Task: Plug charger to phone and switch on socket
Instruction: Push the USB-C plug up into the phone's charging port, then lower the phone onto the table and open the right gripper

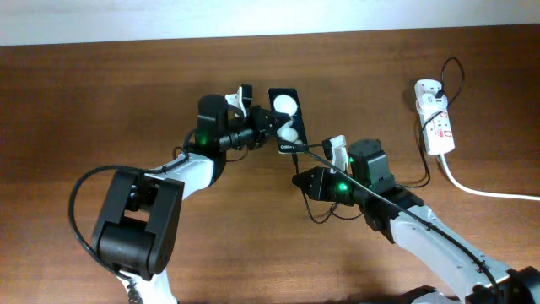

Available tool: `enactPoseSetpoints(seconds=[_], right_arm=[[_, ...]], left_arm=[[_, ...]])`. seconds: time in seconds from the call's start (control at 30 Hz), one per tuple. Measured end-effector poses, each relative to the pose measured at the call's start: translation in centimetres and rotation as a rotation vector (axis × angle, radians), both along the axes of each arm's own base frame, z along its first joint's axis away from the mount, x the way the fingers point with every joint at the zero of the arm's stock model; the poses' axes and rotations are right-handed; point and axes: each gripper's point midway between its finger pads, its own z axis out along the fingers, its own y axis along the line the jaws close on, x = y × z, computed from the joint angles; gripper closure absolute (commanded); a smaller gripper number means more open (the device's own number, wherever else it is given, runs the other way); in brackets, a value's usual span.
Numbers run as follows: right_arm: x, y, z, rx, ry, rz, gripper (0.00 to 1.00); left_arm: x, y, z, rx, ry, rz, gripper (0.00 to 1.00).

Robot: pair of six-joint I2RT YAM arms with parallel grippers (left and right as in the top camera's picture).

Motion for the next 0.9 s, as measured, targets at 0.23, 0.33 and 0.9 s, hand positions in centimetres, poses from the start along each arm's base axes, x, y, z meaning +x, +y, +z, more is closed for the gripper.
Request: enactPoseSetpoints(seconds=[0.23, 0.33, 0.9], right_arm=[[-2.5, -1.9, 2.2, -0.077, -0.030, 0.016, 0.10], [-4.8, -3.4, 5.6, -0.129, -0.171, 0.036, 0.01], [-4.9, -5.5, 0.4, -0.323, -0.045, 0.019, 0.01]], left_arm=[[-2.2, -0.3, -0.3, -0.020, 0.004, -0.125, 1.00], [-1.5, 1.0, -0.6, 0.003, -0.027, -0.109, 1.00], [-2.1, 7.5, -9.7, 0.557, 0.168, 0.112, 0.01]])
